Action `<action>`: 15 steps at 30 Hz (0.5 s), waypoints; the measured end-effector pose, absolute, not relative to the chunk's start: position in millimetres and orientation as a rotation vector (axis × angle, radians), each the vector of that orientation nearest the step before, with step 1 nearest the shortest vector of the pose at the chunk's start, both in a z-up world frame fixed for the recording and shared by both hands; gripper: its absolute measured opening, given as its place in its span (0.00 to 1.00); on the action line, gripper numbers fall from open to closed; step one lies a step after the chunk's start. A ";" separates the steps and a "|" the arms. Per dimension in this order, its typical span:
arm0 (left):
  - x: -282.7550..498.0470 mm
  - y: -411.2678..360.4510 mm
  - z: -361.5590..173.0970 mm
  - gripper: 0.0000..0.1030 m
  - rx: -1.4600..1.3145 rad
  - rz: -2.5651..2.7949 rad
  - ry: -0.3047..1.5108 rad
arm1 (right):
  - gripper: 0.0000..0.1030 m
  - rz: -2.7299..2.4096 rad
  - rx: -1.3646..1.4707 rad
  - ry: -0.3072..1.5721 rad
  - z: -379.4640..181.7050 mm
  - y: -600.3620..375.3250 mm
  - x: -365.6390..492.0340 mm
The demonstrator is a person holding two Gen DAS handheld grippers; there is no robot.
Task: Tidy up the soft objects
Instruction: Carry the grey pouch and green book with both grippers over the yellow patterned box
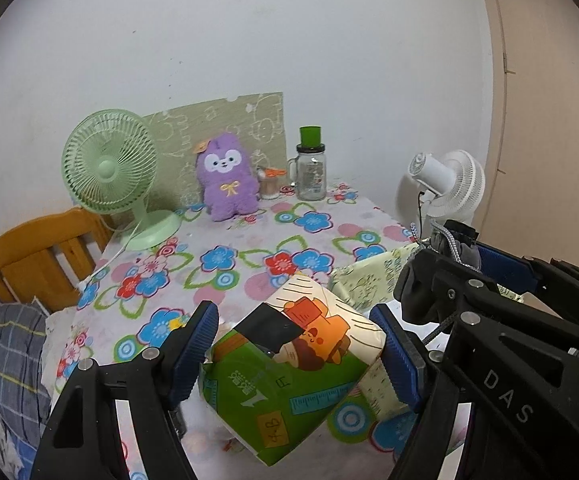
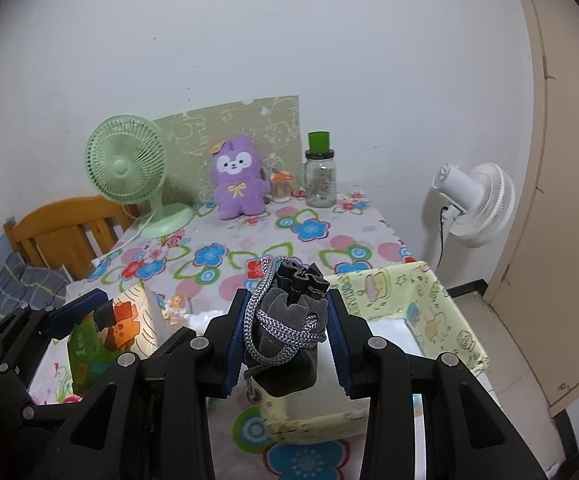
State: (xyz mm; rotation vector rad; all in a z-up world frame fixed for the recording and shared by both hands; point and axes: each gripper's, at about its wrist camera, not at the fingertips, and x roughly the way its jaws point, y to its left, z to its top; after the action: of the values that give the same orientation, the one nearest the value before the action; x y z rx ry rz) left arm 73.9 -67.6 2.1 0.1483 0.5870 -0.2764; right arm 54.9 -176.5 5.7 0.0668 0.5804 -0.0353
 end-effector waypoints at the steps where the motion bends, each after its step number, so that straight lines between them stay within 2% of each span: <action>1: 75.2 -71.5 2.5 0.77 0.151 -0.282 0.586 | 0.39 -0.041 0.068 0.579 6.2 -180.3 55.9; 15: 97.3 -113.0 -0.7 0.77 0.176 -0.340 0.600 | 0.39 -0.080 0.089 0.583 5.3 -220.0 70.1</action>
State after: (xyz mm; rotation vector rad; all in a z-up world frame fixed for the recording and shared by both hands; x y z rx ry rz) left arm 97.3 -113.0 -0.7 0.1762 0.6000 -0.3401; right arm 70.1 -220.0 5.3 0.0889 0.5834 -0.0800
